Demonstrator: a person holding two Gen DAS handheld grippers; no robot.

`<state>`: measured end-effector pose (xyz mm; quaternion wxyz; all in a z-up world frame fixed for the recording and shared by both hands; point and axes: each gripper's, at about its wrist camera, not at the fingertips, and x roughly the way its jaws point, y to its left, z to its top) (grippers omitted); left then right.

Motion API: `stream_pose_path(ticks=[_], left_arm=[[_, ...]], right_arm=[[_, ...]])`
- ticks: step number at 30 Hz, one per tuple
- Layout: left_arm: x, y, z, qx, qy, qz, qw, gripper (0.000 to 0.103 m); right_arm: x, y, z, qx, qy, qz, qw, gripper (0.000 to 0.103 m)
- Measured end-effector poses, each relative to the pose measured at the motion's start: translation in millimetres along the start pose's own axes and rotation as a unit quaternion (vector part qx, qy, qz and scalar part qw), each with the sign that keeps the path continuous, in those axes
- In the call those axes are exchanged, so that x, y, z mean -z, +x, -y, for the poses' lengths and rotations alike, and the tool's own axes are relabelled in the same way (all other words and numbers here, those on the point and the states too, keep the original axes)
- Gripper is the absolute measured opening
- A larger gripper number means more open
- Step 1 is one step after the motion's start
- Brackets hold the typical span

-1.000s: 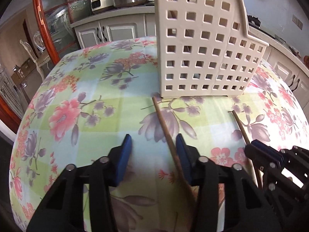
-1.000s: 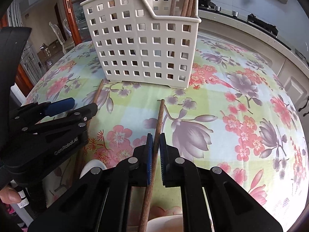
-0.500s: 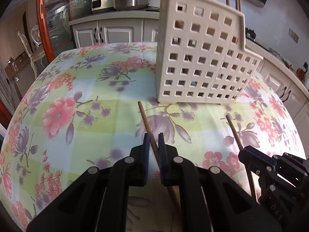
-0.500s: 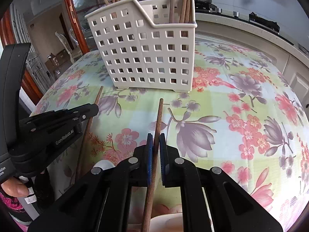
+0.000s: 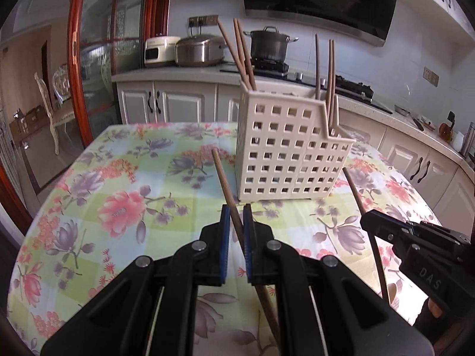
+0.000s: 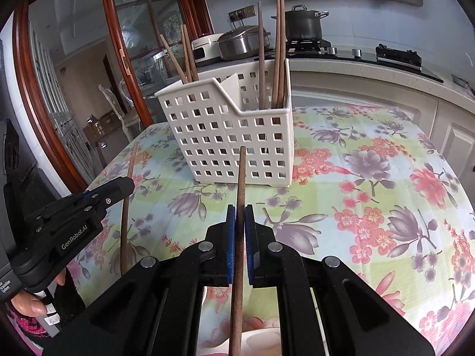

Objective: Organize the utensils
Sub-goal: 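Lift both held chopsticks upright and carry them above the white caddy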

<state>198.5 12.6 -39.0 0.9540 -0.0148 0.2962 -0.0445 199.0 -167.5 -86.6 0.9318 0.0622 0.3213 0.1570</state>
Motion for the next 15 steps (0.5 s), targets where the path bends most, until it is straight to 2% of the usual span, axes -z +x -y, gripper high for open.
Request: stream_pose_path(ticks=[6, 15], left_arm=[[-1, -17, 5, -0.019, 0.012, 0.031, 0.9993, 0.008], [-7, -37, 7, -0.027, 0.019, 0.064, 0.9974, 0.007]], right_arm=[[-3, -13, 2, -0.003, 0.001, 0.022, 1.000, 0.007], [-6, -33, -3, -0.013, -0.008, 0.062, 0.998, 0.007]])
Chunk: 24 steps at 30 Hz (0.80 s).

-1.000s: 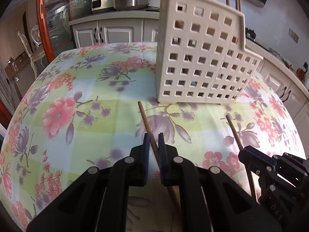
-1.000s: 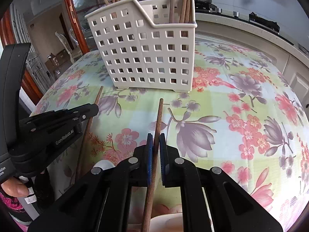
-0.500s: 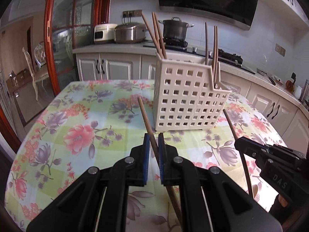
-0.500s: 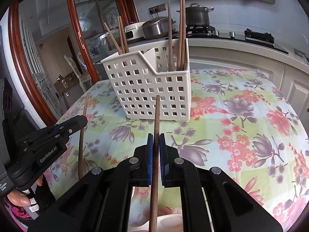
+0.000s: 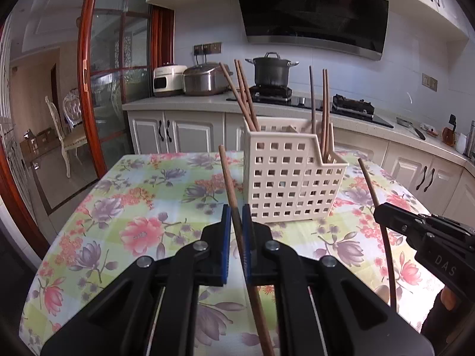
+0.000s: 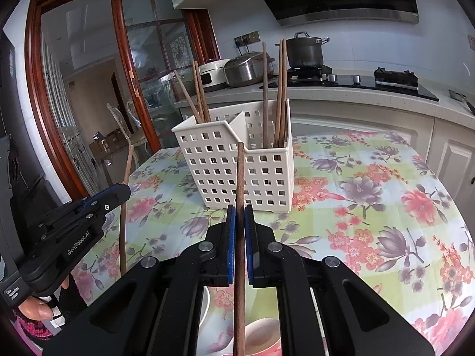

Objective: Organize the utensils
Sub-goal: 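Lift both held chopsticks upright and carry them above the white caddy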

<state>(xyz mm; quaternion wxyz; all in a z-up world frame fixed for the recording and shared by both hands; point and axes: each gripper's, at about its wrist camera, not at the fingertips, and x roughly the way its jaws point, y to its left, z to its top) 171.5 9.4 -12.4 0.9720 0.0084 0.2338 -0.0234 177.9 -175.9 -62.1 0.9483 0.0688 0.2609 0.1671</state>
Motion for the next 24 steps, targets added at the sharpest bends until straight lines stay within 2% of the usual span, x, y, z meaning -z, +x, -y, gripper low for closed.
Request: stream_pose_path(ticks=[24], left_arm=[[-6, -48, 6, 0.001, 0.019, 0.068, 0.9975, 0.007]], right_arm=[[-14, -49, -25, -0.003, -0.043, 0.064, 0.997, 0.007]])
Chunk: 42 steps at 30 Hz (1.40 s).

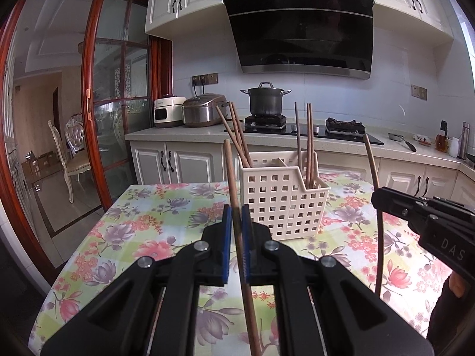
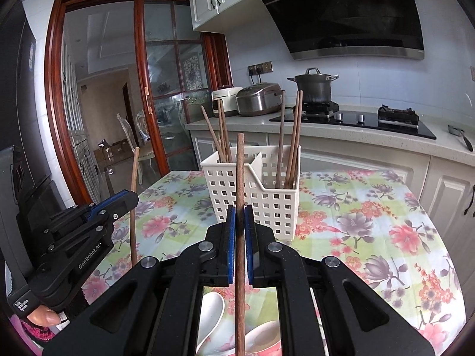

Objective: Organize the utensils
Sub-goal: 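Lift both held chopsticks upright and carry them above the white caddy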

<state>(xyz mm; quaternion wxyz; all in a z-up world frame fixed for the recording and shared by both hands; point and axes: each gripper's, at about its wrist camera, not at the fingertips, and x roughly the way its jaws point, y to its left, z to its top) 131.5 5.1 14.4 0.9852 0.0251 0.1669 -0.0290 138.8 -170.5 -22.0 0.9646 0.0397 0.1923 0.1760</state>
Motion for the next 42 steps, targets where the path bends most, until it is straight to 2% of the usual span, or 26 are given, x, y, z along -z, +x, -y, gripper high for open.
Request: stream_pose_path(ticks=[23, 42], left_arm=[[-16, -33, -3, -0.006, -0.007, 0.042, 0.9991, 0.006], [-24, -30, 1, -0.006, 0.001, 0.049, 0.9988, 0.006]], right_arm=[[-19, -36, -17, -0.004, -0.019, 0.042, 0.999, 0.007], [-28, -36, -17, 0.005, -0.032, 0.052, 0.998, 0.007]])
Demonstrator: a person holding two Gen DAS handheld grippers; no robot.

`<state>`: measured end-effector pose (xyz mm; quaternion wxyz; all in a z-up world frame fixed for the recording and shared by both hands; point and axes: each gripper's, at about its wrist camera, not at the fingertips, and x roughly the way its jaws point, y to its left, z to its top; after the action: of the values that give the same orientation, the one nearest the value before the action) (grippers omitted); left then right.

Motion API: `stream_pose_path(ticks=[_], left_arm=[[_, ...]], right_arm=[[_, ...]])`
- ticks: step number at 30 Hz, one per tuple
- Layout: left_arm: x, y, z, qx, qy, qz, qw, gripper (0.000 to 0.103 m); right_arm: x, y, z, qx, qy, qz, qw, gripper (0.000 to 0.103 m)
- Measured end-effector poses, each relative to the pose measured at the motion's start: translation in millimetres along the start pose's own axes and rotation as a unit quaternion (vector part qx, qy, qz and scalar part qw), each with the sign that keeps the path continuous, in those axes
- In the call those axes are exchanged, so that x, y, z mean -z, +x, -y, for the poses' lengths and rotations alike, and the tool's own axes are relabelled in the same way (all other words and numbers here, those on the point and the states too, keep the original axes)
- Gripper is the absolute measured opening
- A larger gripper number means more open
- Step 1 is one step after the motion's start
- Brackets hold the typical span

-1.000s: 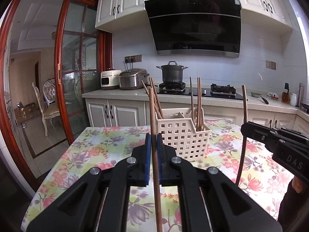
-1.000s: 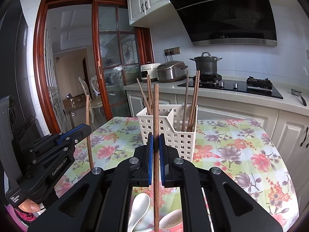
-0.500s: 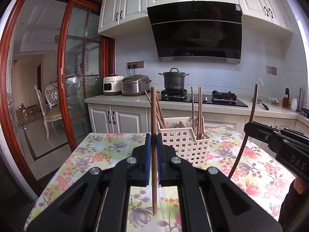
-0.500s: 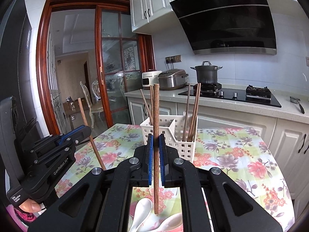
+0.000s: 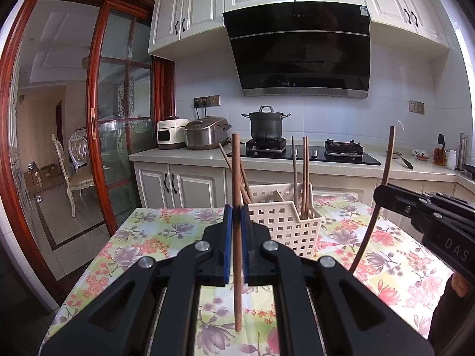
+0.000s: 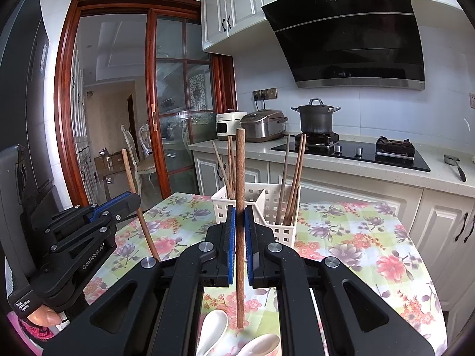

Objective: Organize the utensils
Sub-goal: 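Lift both held chopsticks upright and carry them above the white caddy, then lower both chopsticks into the white caddy from above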

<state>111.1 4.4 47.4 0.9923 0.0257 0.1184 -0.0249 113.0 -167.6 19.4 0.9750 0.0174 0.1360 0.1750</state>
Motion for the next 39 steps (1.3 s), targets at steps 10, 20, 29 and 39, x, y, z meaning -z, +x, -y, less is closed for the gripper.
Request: stream_pose_path(ticks=[10, 20, 29, 39], left_arm=[[-7, 1, 3, 0.000, 0.006, 0.010, 0.9999, 0.006], [-32, 14, 8, 0.013, 0.011, 0.020, 0.9996, 0.006], [-87, 45, 9, 0.028, 0.003, 0.030, 0.9992, 0.006], [-158, 63, 5, 0.054, -0.020, 0.036, 0.9977, 0.006]], right_arm=[[-11, 3, -2, 0.002, -0.015, 0.010, 1.000, 0.007], [-36, 10, 5, 0.004, -0.026, 0.027, 0.999, 0.007], [-72, 30, 21, 0.013, -0.030, 0.036, 0.999, 0.007], [-118, 58, 41, 0.016, -0.015, 0.040, 0.999, 0.007]])
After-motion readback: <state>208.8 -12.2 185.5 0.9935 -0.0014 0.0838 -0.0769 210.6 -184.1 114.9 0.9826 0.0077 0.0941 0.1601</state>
